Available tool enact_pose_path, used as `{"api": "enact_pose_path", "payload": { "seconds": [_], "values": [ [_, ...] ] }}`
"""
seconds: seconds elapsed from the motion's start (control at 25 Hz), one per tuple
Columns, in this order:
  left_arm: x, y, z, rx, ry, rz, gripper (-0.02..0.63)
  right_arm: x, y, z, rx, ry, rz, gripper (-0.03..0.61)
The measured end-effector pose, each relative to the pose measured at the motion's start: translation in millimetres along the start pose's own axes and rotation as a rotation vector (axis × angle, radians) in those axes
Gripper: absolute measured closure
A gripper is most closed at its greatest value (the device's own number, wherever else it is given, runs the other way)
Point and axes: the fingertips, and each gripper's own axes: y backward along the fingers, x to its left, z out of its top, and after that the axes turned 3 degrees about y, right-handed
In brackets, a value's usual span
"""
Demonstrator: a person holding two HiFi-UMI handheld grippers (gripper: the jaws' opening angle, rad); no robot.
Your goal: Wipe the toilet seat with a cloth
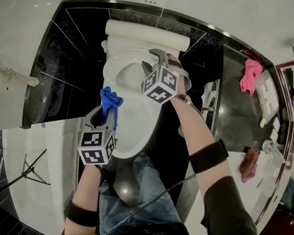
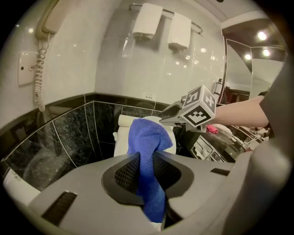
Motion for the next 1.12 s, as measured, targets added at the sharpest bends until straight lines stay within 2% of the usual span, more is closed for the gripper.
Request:
{"api": "enact_pose_path", "payload": {
  "seconds": [0.24,0.36,0.76,1.12],
  "values": [
    [5,-17,-14,0.015,0.031,0.023,0.543,-8,-28,-4,-0.009,0.054,0.020,0.422],
    [11,-19,-22,0.026,0.043,0.031,0.543,-12,-34,-3,0.000,0.081,-0.004,0.474],
    [10,-15,-31,0.046,0.043,0.018,0.543,-5,-27,1,0.055,0.163,-0.014,0.479],
    [16,31,-37,0.049,0.021,0.013,0.543,35,12,12,0.088,0.201,-0.033,0.486]
  ]
}}
